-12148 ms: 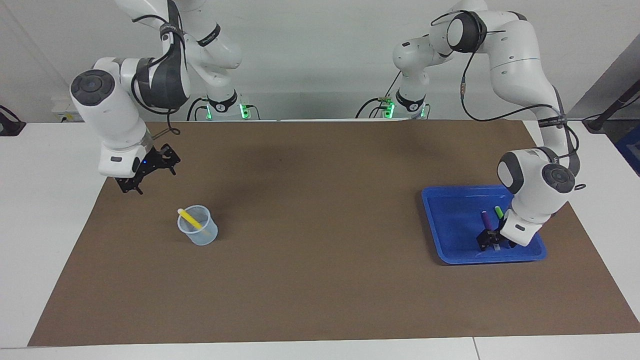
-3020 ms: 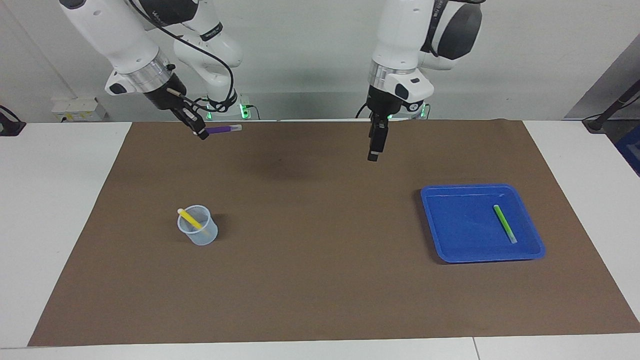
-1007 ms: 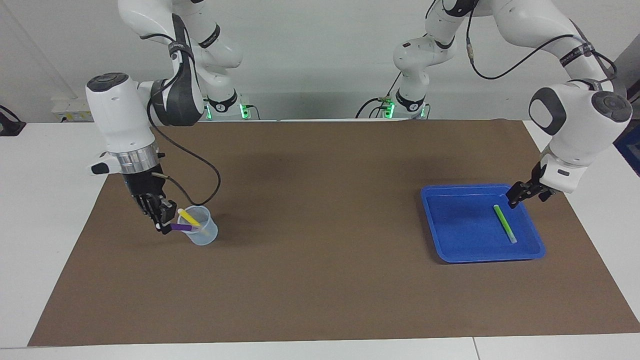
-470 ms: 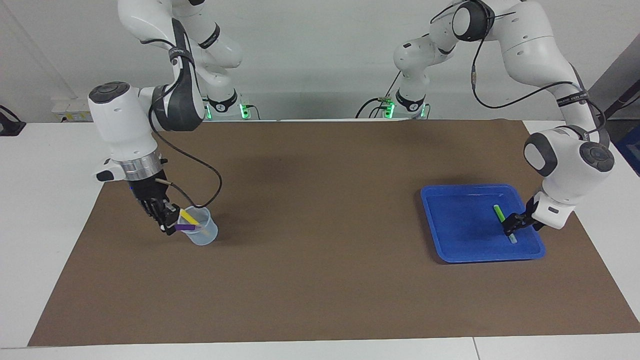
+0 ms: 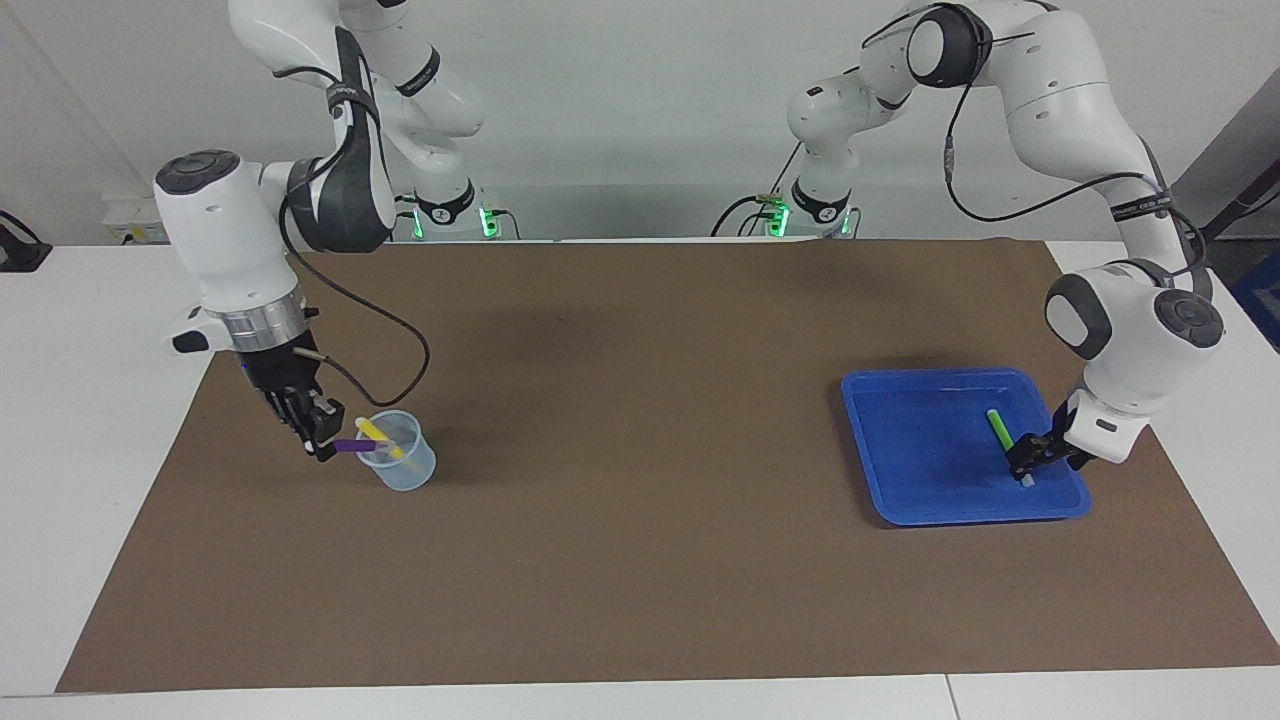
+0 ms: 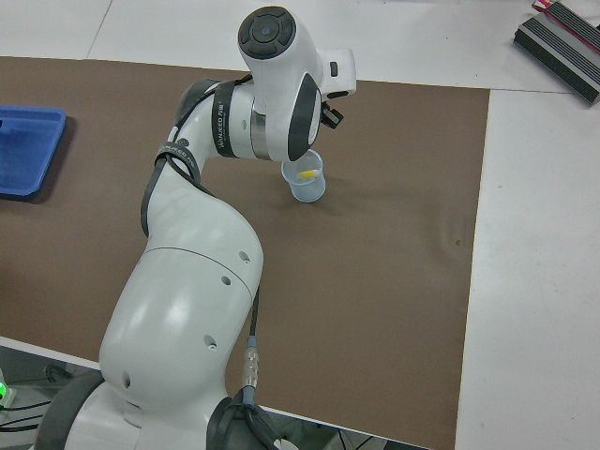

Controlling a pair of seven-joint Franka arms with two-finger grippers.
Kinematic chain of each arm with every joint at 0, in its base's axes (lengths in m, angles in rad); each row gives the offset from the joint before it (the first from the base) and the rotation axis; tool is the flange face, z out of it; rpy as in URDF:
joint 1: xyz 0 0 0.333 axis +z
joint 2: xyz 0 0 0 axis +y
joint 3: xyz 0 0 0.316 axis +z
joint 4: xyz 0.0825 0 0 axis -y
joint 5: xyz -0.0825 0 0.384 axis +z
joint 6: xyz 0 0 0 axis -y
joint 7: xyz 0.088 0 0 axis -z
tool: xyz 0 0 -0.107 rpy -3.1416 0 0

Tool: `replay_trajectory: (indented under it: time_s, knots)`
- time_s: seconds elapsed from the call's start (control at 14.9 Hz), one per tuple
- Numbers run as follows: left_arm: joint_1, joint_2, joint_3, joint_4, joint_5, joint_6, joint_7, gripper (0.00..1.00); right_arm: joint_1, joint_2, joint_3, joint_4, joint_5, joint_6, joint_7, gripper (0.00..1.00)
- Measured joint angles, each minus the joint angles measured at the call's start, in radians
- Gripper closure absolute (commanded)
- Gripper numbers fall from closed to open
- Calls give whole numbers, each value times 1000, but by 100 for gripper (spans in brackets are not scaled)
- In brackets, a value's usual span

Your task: Transfer and insert pens with both arms

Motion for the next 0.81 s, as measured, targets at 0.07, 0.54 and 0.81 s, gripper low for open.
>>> replay_trajectory:
  time_s: [0.07,0.54,0.81]
  knots:
    - [0,0,0,-6,0,2,0,0,0,0,0,-5,0,-2,0,100]
    - [0,0,0,-44,0,13,0,13,0,4,1,-35,0,-2,0,100]
    - [1,-1,-1,-48,0,17,0,41,1,16,2,-38,0,-1,1,100]
